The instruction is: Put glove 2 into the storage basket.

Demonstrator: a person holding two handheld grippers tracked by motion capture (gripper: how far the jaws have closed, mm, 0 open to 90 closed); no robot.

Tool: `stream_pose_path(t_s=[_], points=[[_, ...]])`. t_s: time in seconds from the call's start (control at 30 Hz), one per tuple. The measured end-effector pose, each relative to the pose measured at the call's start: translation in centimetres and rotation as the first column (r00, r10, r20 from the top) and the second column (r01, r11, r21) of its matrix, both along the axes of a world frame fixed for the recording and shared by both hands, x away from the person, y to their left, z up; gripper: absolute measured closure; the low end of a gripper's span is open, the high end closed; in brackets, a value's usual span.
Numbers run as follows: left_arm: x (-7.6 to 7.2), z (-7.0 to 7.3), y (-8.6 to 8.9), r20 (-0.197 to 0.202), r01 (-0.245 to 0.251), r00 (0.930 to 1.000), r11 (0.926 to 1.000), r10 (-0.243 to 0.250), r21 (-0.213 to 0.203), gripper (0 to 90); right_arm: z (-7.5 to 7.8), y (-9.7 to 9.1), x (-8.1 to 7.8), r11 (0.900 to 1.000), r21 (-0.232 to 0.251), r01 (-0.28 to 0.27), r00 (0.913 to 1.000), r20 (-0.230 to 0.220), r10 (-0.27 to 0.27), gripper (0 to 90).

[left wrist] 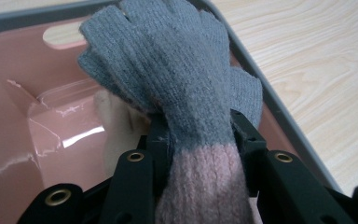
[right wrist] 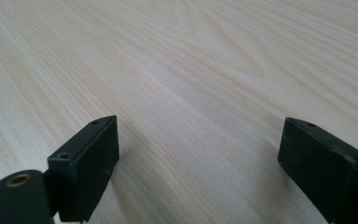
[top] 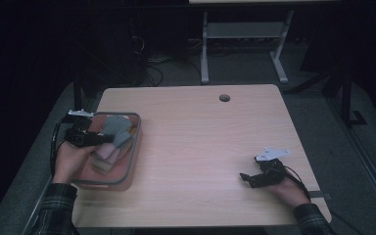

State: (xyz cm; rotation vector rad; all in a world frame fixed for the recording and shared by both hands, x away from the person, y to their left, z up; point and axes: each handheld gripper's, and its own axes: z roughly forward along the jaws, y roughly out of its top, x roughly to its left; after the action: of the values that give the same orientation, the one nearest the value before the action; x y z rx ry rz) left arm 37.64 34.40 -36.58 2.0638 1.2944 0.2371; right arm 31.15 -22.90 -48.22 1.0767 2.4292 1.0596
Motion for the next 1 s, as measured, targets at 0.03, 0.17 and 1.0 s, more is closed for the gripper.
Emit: stream_pose_path(t_s=[0.03,0.17,1.0], points=[[0.2,-0.2,0.0,-0.005,-0.003,1.0,1.0,0.003,-0.001,65.2,0.0,0.0,0.0,1.0,0.0,0.0,1.0,0.0,0.0,12.0],[0.9,-1.3,-0.1,-0.031,-0.005,0.9995,0.9998,0.006,0.018,63.1,0.0,0.0,0.0,1.0,0.001,0.0,1.0,0.0,0.0,12.0],[0.7,-0.4,0.3,0.094,-0.081,0.9928,0.9935,0.074,0.08,13.2,0.0,0.0,0.0,1.0,0.0,0.0,1.0,0.0,0.0,12.0]])
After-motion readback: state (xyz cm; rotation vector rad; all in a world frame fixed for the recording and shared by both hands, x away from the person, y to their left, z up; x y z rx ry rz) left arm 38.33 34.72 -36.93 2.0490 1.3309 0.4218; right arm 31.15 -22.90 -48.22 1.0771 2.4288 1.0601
